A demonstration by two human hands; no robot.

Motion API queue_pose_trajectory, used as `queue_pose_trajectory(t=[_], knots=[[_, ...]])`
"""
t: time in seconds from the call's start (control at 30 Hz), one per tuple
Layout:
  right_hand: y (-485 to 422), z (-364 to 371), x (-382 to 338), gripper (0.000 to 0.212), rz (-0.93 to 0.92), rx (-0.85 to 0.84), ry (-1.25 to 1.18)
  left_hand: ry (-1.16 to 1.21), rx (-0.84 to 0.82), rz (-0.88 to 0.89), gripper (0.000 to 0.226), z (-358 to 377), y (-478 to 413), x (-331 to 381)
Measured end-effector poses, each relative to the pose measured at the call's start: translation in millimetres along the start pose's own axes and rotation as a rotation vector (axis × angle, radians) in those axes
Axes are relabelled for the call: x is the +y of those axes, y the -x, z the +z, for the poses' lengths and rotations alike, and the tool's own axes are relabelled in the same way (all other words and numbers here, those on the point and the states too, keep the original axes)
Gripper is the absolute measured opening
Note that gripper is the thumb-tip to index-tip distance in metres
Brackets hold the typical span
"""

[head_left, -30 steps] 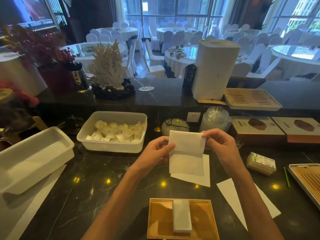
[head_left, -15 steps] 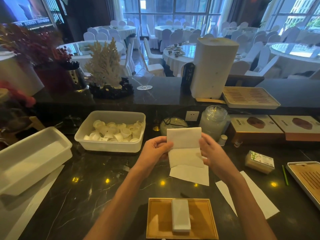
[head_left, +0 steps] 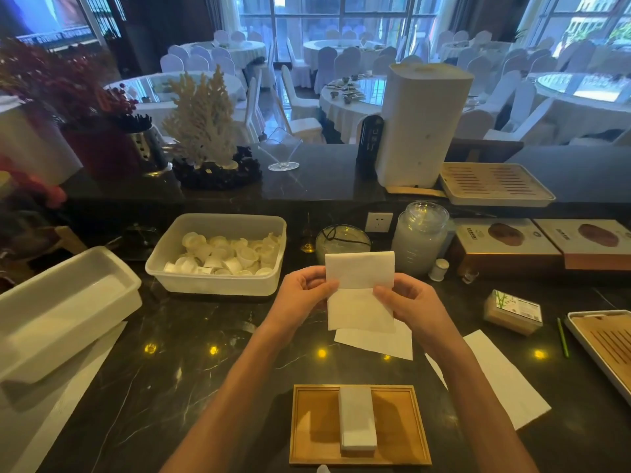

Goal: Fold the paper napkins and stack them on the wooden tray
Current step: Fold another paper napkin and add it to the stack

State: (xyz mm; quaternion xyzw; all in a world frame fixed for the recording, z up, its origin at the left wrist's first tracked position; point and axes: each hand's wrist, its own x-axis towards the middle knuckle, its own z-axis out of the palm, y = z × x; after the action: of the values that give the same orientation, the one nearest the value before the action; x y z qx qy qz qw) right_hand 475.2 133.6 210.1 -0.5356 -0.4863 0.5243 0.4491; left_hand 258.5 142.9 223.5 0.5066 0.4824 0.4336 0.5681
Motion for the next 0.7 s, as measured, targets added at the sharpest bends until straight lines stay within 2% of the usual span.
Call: queue_pose_trajectory(t=[0.23,0.47,0.57,0.7], knots=[[-1.1,-5.7,-3.6,0.014,0.041,0.012,-0.038,-0.007,-0.006,0.002,0.019,-2.0,-3.5,1.4],[-0.6,-7.4,-3.7,0.030,-0.018,0.027,-0.014,-0.027,-0.035,0.017,0.021,0.4,-3.2,1.0],[-0.6,-9.4,-2.8,0.031,-0.044,0.056,0.009,0.000,-0.064,0.003,0.028,0.1,-2.9,0.6],[0.1,-8.9,-3.2,0.038,-0.137,0.076,0.061,0.061,-0.089,0.002,0.020,-0.3,-1.6,1.1]])
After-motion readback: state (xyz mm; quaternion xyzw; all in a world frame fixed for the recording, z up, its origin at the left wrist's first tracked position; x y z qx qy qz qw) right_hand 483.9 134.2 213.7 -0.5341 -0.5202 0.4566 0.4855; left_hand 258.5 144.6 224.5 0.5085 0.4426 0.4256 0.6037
